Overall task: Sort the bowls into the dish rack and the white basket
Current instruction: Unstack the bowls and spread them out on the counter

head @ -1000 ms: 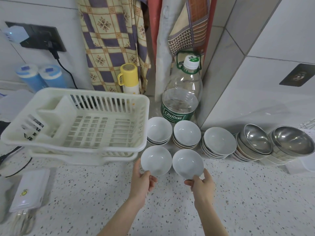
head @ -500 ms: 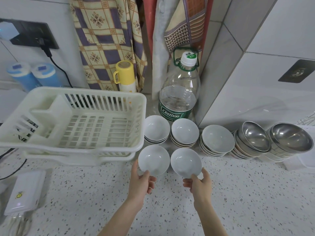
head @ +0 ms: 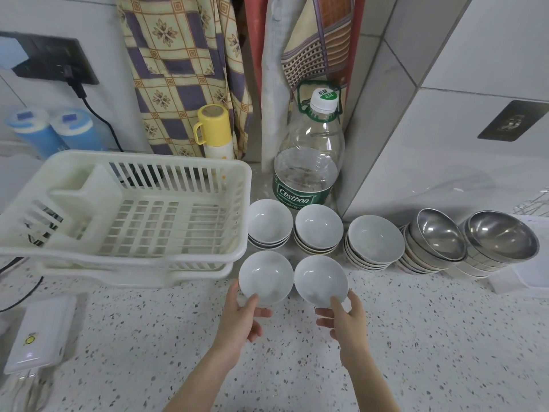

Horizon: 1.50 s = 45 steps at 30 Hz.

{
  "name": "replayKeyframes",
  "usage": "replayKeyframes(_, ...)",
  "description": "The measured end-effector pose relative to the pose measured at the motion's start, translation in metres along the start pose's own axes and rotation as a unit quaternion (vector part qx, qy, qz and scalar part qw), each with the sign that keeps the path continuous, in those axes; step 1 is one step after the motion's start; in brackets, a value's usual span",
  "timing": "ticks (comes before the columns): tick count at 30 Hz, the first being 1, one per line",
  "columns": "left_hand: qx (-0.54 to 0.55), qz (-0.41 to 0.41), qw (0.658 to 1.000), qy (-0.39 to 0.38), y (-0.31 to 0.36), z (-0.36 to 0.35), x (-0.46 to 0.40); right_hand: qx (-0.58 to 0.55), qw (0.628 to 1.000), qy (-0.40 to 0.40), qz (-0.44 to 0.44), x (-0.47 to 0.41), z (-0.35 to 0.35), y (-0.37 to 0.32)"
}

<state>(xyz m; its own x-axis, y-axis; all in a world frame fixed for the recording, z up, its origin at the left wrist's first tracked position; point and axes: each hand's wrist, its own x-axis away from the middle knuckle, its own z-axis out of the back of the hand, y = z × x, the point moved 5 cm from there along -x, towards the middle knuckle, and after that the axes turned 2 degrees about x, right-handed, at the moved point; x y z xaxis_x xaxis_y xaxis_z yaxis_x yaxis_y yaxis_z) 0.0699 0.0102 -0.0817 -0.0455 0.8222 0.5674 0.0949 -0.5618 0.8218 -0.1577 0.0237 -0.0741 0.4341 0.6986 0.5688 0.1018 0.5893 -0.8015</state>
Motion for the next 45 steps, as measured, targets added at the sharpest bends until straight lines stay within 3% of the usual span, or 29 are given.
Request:
replayKeyframes(3, -0.018, -0.031, 0.999, 0.015, -0.003, 0.008, 0.007, 0.032, 0.999, 0.007, 0.0, 0.003, 0.005, -0.004)
replayKeyframes(7, -0.021, -0.109, 0.992, 0.062, 0.002, 0.011, 0.019, 0.177, 0.968, 0.158, 0.088, 0.014, 0.029, -0.02)
replayKeyframes(9, -0.023, -0.134, 0.988, 0.076, 0.013, 0.006, 0.019, 0.181, 0.958, 0.182, 0.125, 0.017, 0.034, -0.034)
replayKeyframes(15, 0.057, -0.099, 0.99, 0.083, 0.051, -0.036, -0.015, 0.116, 0.971, 0.123, 0.167, -0.006, 0.009, -0.078)
replayKeyframes(19, 0.073, -0.062, 0.987, 0.132, 0.068, -0.049, -0.039, 0.121, 0.988, 0.056, 0.079, -0.036, -0.011, -0.089)
replayKeyframes(23, 0.067, -0.034, 0.988, 0.134, 0.08, -0.049, -0.06, 0.115, 0.993, 0.005, 0.001, -0.06, -0.028, -0.091)
replayKeyframes(29, 0.066, -0.004, 0.986, 0.154, 0.084, -0.046, -0.076, 0.09, 0.995, 0.009, -0.032, -0.073, -0.045, -0.091)
replayKeyframes(35, 0.04, -0.036, 0.989, 0.14, 0.084, -0.045, -0.082, 0.127, 0.989, 0.066, 0.041, -0.07, -0.048, -0.088)
replayKeyframes(45, 0.095, -0.049, 0.986, 0.13, 0.088, -0.047, -0.081, 0.129, 0.981, 0.105, 0.102, -0.052, -0.056, -0.104)
